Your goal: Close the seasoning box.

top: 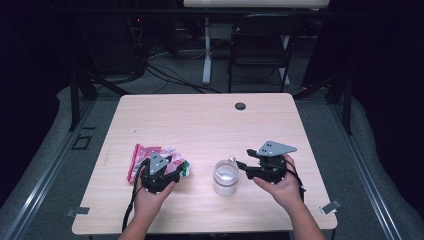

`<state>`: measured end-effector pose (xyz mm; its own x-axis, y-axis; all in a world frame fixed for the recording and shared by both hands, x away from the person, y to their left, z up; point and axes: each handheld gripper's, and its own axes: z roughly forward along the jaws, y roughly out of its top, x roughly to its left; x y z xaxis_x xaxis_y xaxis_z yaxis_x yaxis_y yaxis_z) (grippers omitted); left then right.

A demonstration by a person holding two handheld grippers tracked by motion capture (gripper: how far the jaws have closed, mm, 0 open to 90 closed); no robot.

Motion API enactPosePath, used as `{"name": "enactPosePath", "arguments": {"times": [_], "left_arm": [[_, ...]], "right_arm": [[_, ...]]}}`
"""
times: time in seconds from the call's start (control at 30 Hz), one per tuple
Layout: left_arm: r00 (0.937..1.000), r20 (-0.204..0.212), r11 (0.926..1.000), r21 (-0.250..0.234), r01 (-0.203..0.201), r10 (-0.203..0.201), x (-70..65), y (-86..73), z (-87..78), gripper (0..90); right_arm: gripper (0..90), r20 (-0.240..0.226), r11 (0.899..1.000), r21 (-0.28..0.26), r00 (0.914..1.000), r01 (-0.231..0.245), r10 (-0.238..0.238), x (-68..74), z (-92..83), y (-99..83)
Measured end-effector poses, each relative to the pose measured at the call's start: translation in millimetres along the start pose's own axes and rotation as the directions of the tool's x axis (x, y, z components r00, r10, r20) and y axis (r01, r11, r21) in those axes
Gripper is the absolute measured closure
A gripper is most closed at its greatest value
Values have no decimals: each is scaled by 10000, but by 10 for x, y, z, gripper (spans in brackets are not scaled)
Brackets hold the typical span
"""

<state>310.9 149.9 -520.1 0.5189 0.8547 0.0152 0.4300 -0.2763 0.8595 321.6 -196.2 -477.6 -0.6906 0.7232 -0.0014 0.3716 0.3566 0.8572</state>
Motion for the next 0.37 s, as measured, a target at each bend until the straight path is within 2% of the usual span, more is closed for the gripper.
{"name": "enactPosePath", "arguments": {"times": [0.17, 0.27, 0.37], "left_arm": [[9999, -80, 9999, -22, 139, -139, 36, 0, -7, 486], [9996, -154, 9997, 7, 249, -249, 76, -2, -12, 483], [9989, -264, 9992, 72, 396, -394, 132, -7, -15, 483]], "right_arm": [[431, 860, 9974, 248, 9942, -674, 650, -161, 21, -100], [431, 1271, 9907, 303, 9837, -1324, 1275, -254, 29, -158], [427, 1592, 9838, 422, 9733, -1740, 1653, -334, 41, -216]]}}
